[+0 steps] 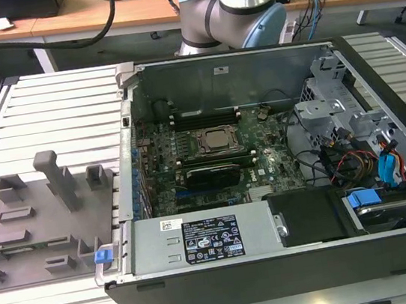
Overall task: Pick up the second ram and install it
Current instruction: 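Pick up the second ram and move it above second insertion slot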
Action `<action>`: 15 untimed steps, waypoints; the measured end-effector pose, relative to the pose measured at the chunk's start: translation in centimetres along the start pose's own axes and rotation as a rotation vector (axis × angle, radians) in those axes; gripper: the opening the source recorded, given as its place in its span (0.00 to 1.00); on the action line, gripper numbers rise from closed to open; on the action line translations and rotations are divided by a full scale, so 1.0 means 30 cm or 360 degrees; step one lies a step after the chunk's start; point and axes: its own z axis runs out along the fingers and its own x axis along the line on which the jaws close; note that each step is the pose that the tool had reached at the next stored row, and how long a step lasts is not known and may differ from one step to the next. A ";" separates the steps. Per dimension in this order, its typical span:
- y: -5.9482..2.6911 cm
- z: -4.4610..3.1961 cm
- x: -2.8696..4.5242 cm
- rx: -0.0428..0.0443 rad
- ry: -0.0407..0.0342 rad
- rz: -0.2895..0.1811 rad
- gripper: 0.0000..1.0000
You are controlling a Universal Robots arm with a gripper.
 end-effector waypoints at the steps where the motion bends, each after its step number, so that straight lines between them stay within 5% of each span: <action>1: 0.000 0.000 0.000 0.0000 0.0000 -0.0007 0.11; 11: 0.000 0.000 0.000 -0.0002 0.0003 -0.0077 0.11; 15: 0.000 0.000 0.000 -0.0005 0.0009 -0.0198 0.11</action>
